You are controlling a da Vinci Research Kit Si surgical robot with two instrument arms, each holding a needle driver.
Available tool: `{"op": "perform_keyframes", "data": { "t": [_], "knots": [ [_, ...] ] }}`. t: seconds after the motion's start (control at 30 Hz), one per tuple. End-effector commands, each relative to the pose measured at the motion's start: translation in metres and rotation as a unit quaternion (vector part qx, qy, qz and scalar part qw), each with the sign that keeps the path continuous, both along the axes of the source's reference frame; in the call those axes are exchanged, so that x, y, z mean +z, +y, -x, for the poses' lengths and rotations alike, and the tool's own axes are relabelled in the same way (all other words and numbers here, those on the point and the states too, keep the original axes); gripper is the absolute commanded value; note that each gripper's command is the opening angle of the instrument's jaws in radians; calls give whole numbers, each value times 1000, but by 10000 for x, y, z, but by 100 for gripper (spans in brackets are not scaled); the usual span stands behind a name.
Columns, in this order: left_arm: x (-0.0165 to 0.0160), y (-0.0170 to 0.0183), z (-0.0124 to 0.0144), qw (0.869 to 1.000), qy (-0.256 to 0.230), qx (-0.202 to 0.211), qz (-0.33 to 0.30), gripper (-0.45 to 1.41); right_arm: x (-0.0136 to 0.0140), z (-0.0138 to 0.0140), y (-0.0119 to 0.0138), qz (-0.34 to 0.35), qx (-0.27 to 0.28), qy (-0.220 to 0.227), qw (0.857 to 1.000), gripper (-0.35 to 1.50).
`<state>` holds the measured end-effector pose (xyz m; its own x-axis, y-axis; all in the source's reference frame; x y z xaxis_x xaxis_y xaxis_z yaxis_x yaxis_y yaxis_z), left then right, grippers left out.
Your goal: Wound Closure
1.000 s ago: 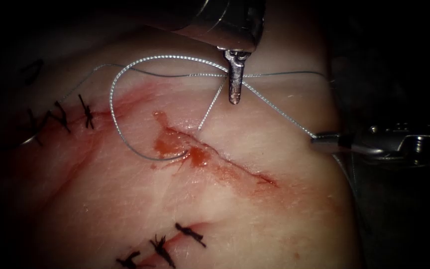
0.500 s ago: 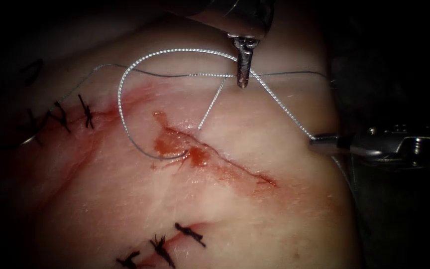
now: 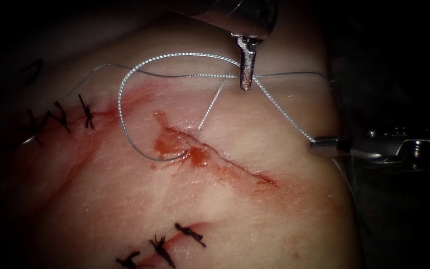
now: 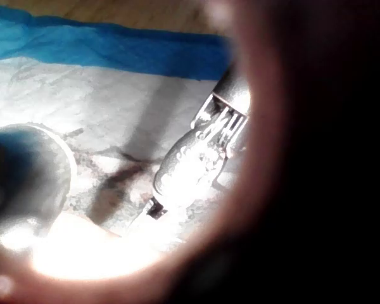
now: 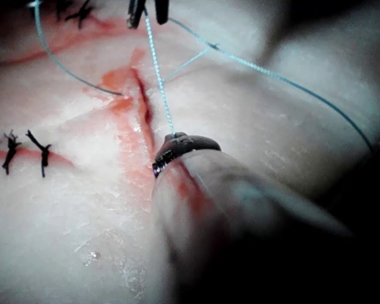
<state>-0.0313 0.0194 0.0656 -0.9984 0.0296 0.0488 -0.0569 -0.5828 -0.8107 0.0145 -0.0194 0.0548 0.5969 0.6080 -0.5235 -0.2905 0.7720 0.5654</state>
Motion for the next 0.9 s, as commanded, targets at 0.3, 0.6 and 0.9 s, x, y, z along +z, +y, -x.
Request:
{"op": "perform_keyframes", "data": {
  "t": [0.3,0.6,0.9],
  "knots": [
    [3,9,9,1000,1,-3,11,-44,5,-8,-5,-1,-4,1,1000,-35],
    [5,0,1,1000,24,11,2,-45,3,-5,-3,-2,-5,2,1000,-35],
    [-12,25,-26,993,93,-72,25,-45,-14,-12,30,73,8,10,997,113]
  ]
}}
